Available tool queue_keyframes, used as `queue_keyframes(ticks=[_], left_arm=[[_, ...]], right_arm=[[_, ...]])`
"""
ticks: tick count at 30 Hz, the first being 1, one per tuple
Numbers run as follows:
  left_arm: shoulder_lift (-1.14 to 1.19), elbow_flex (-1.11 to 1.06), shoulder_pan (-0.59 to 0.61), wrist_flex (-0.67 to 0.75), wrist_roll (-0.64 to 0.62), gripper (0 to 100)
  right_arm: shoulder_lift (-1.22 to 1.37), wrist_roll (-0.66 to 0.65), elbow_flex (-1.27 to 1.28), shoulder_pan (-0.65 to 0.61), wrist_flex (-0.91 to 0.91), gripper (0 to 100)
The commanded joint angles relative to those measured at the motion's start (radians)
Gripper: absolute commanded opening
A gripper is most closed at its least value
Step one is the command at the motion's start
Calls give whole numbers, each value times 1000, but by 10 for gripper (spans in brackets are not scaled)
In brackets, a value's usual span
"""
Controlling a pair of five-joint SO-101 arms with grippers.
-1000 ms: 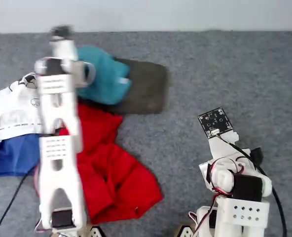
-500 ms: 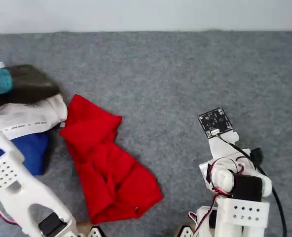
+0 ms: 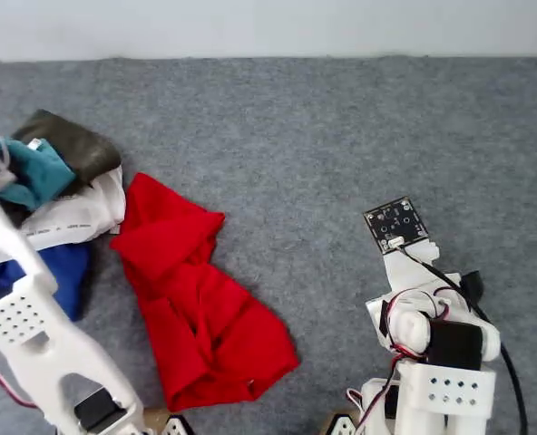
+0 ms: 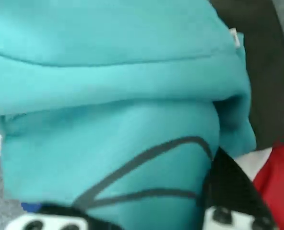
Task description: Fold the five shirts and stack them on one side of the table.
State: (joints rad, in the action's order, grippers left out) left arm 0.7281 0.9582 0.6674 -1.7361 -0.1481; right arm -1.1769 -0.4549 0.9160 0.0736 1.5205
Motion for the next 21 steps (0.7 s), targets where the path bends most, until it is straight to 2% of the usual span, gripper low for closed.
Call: queue_keyframes(ticks=[1,7,11,14,18,21], left_arm=[[-178,-165,-71,-21,92,293],[-555,-427,-163,-20,181,294],[-786,-639,-187,-18,213,294],[-913,-820,-198,-18,282,294],[-979,-1098,-336,-15,437,291],[-957,-1271,-454,21,483,291]], right_arm=[[-4,-8,-3,7,-19,475],[-4,-8,-3,7,-19,475],[-7,-8,-3,7,-19,475],[-7,-8,-3,7,-19,475],[-7,-8,-3,7,-19,475],[-7,-8,-3,7,-19,475]])
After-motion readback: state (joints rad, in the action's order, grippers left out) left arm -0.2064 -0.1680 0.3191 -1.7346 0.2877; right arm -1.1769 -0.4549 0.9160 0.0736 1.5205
